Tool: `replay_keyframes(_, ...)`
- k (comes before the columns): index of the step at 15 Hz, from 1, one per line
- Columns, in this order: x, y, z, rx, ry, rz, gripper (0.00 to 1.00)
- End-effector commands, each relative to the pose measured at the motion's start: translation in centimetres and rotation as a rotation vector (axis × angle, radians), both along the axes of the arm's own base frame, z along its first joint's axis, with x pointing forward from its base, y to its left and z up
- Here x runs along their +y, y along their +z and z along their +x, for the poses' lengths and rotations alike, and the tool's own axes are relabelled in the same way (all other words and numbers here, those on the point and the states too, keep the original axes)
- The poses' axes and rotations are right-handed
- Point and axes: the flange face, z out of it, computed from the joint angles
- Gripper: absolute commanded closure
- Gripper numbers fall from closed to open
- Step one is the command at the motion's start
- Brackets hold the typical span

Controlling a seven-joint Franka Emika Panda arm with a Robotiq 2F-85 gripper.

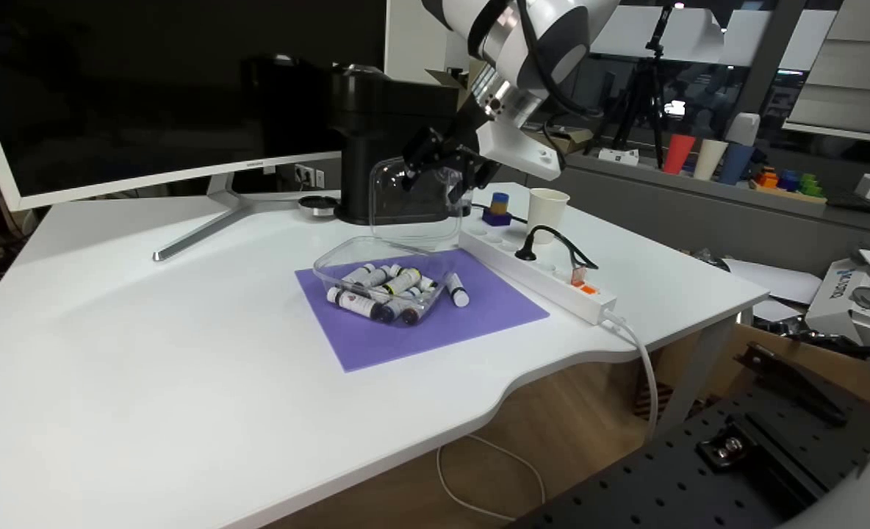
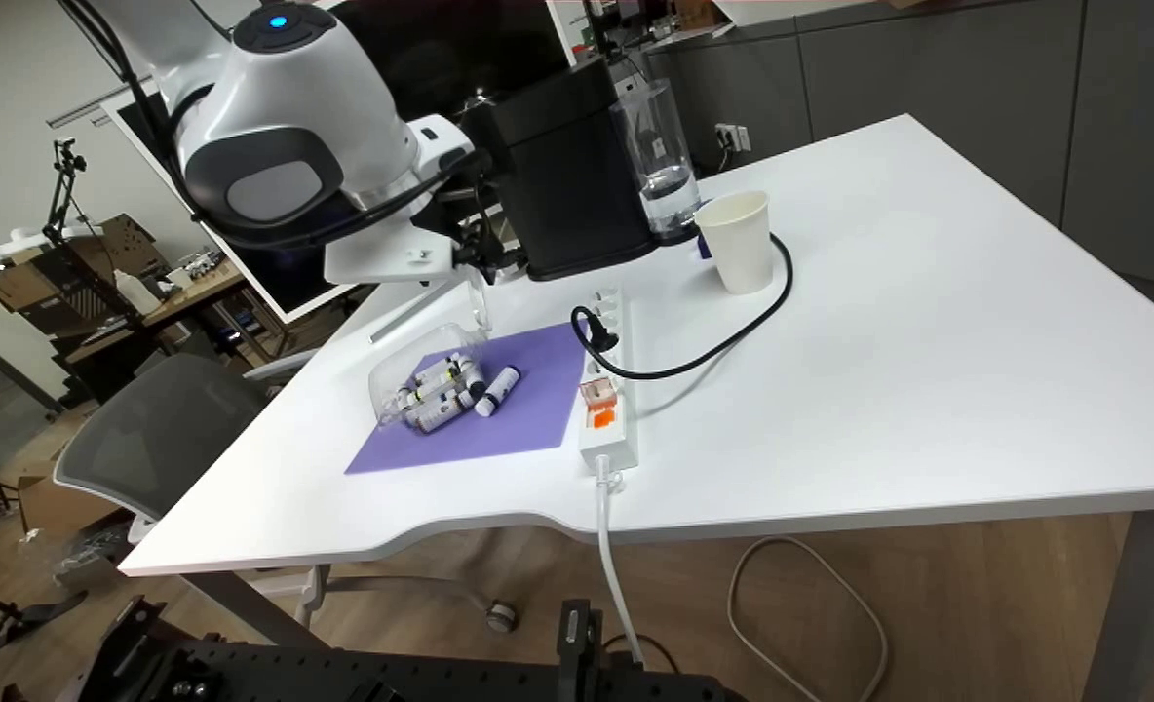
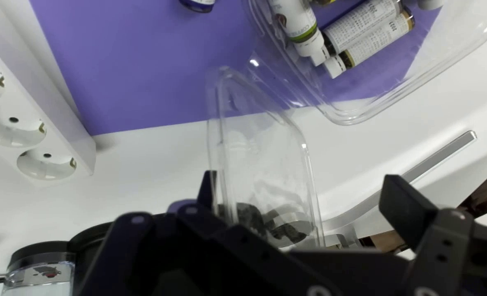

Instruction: Close the clear container

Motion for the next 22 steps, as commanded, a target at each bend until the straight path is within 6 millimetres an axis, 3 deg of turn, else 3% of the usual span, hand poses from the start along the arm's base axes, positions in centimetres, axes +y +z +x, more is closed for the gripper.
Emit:
replay_keyframes(1, 0.9, 1.3, -0.4, -0.017, 0.061, -0.042, 0.0)
replay_keyframes(11, 4.4, 2.4, -1.2, -0.013, 0.229, -0.106, 0.0)
replay_keyframes(22, 8.4, 3.2, -2.9, 0.122, 0.4, -0.121, 0.0)
